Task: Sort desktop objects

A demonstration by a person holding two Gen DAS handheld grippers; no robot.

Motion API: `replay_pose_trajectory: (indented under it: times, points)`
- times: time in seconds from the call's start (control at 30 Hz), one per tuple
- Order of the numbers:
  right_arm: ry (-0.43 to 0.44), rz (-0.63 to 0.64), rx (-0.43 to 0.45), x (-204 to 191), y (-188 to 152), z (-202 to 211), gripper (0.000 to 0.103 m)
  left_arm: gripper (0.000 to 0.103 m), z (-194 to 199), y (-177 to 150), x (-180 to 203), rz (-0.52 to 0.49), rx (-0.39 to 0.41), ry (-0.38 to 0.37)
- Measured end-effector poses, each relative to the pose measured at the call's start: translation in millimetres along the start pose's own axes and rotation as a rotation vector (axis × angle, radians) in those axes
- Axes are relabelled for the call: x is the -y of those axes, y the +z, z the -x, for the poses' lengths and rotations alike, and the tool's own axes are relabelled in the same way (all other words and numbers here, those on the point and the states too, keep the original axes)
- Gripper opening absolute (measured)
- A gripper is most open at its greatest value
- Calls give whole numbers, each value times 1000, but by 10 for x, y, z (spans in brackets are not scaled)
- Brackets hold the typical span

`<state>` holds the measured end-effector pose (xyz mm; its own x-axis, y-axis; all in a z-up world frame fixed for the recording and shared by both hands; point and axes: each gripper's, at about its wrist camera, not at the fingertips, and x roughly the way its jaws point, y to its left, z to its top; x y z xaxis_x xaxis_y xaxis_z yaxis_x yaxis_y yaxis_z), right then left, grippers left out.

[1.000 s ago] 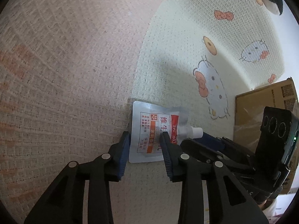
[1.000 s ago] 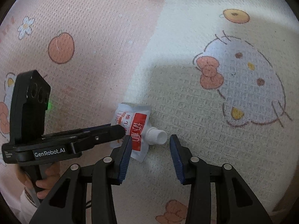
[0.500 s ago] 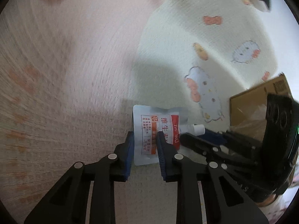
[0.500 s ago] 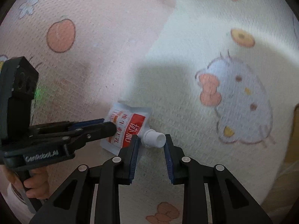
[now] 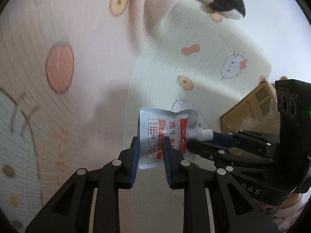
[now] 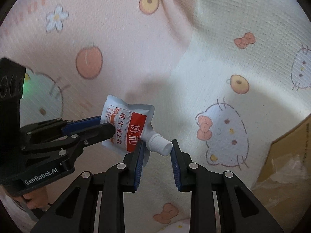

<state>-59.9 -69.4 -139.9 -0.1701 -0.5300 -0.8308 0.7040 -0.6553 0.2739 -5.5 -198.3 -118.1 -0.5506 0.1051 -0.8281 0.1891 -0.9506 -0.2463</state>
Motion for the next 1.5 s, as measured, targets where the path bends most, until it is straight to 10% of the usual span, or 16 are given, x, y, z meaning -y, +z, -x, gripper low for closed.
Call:
replay_pose_trajectory:
  times: [0.73, 1.5]
  points:
    - [-58, -19, 31, -104, 345, 911, 24, 25, 683, 317, 559, -30, 135, -117]
    - [-108, -160, 109, 789, -62, 1737, 24, 26, 704, 410, 1911, -244, 141, -146]
